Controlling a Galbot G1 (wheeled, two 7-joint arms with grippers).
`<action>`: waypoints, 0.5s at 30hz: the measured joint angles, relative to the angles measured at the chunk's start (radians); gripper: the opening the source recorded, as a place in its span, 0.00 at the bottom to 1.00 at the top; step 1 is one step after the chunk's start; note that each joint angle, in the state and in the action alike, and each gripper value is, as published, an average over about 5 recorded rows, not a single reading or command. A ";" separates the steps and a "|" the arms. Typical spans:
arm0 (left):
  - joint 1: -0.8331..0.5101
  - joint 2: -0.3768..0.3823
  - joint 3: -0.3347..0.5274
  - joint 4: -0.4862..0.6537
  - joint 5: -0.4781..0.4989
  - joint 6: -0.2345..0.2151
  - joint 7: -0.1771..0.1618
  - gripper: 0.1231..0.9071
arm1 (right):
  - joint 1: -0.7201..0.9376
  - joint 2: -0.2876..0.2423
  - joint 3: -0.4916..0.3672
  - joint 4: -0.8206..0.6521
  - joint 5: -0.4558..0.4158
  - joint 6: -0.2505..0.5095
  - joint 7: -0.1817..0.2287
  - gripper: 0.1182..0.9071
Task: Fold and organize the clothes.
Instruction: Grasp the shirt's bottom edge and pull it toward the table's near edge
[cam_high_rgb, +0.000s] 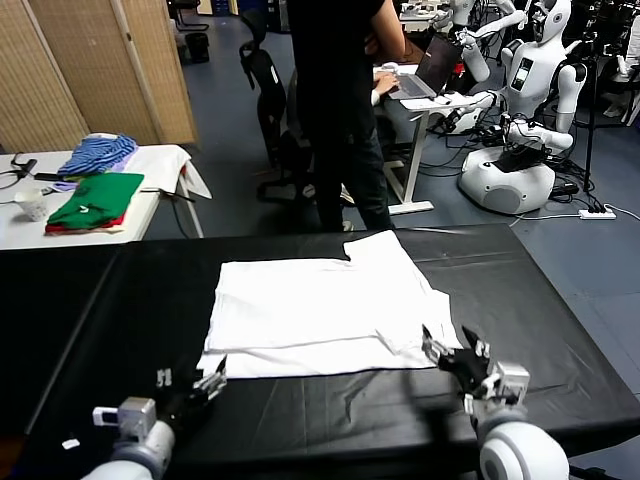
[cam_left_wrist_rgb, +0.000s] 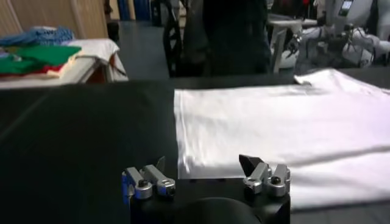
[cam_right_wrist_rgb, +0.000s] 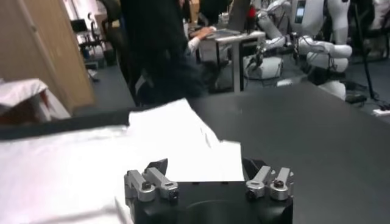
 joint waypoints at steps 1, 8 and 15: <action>0.000 -0.001 0.001 0.004 -0.004 -0.003 0.000 0.99 | 0.000 0.000 0.001 -0.003 -0.002 -0.002 0.000 1.00; -0.008 -0.004 0.004 0.018 -0.029 -0.006 -0.005 0.96 | -0.002 0.003 0.001 -0.011 -0.008 -0.012 0.006 1.00; -0.021 -0.003 0.007 0.037 -0.046 0.001 -0.030 0.91 | -0.007 0.016 -0.013 -0.010 -0.008 -0.021 0.030 1.00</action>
